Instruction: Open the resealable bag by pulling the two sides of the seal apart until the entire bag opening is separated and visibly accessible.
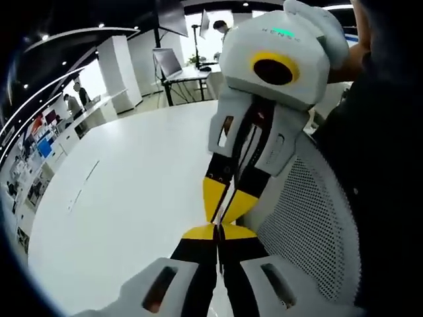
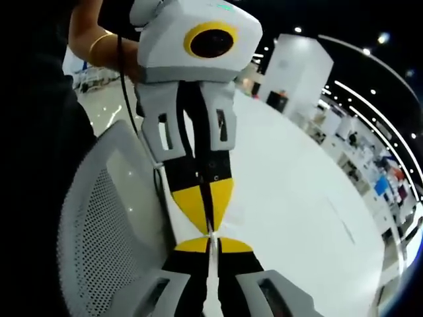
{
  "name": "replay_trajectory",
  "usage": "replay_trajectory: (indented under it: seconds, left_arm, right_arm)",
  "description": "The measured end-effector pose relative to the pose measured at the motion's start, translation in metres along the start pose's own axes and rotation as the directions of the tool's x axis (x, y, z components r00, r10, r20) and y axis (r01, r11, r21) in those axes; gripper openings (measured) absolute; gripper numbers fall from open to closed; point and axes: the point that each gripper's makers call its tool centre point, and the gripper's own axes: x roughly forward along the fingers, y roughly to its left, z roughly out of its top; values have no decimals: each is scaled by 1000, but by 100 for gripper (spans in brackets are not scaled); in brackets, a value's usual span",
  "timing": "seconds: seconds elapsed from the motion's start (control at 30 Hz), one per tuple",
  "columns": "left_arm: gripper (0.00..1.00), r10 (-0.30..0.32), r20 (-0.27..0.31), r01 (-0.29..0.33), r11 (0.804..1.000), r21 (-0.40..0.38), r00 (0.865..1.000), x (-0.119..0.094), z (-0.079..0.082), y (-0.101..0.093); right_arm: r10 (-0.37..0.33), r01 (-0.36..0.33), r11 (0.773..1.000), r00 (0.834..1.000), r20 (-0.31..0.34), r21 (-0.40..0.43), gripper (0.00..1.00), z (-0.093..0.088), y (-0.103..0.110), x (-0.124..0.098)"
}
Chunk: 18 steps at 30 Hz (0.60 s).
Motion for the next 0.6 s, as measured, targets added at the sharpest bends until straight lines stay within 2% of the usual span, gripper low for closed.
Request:
replay_trajectory:
  seconds: [0.13, 0.4, 0.53, 0.6]
  left_arm:
    - [0, -3, -2, 3, 1000, -7, 1000, -3, -2, 0]
    - [0, -6, -10, 6, 1000, -13, 1000, -4, -6, 1]
    - [0, -28, -48, 29, 999, 18, 998, -2, -13, -3]
    - [4, -16, -72, 19, 999, 41, 997, 0, -16, -2]
  right_arm:
    - [2, -2, 1000, 1000, -20, 1, 2, -7, 0, -1]
    - [26, -27, 999, 999, -29, -25, 0, -6, 5, 0]
    - [42, -44, 998, 998, -40, -51, 0, -5, 10, 2]
    - [45, -47, 997, 998, -35, -53, 0, -4, 10, 3]
